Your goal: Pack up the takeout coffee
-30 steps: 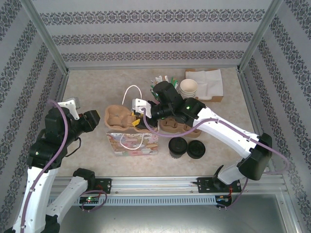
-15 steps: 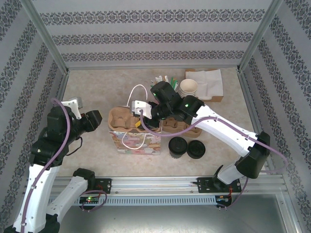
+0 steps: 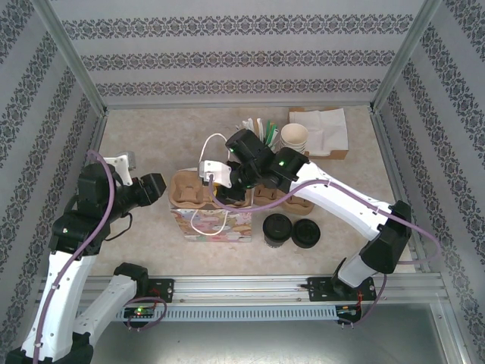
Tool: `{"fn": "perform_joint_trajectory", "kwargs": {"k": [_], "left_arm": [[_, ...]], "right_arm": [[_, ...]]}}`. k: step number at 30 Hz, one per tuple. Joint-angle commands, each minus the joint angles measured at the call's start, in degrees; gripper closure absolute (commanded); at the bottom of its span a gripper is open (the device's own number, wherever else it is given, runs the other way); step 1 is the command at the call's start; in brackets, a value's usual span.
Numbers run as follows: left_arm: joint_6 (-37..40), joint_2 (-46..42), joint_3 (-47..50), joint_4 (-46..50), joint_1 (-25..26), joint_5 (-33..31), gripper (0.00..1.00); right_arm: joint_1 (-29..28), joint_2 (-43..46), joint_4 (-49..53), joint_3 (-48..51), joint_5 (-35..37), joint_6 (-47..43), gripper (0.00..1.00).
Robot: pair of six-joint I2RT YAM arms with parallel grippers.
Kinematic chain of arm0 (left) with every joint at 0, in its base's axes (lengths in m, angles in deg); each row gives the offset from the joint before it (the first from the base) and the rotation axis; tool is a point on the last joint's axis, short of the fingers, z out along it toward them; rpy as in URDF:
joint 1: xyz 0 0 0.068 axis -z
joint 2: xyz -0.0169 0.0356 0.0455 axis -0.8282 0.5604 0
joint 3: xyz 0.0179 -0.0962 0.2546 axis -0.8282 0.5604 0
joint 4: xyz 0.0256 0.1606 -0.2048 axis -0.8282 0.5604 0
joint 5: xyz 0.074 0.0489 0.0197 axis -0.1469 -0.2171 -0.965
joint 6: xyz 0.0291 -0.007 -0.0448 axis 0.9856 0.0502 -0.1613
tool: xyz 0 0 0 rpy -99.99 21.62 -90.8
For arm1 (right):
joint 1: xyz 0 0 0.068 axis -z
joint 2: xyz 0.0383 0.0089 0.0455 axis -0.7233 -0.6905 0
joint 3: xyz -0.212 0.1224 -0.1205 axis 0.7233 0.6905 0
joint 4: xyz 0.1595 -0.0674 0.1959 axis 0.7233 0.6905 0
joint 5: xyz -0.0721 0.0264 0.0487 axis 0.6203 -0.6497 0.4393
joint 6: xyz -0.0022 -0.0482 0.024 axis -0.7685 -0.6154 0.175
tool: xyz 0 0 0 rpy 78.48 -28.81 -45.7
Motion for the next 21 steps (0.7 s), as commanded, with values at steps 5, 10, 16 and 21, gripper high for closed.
{"fn": "perform_joint_trajectory", "kwargs": {"k": [5, 10, 16, 21], "left_arm": [[1.7, 0.91, 1.45, -3.02, -0.6, 4.31, 0.45], [2.01, 1.7, 2.07, -3.77, -0.58, 5.49, 0.43], [1.92, 3.02, 1.98, -3.51, -0.53, 4.96, 0.43], [1.32, 2.29, 1.81, -3.81, -0.53, 3.49, 0.43]], "right_arm": [[-0.99, -0.49, 2.17, -2.41, 1.4, -1.1, 0.63], [-1.23, 0.22, 1.99, -2.24, 1.8, -1.18, 0.63], [-1.4, 1.2, 1.0, -1.58, 2.34, -0.93, 0.64], [-1.43, 2.25, -1.01, -0.42, 2.43, -0.27, 0.64]]}}
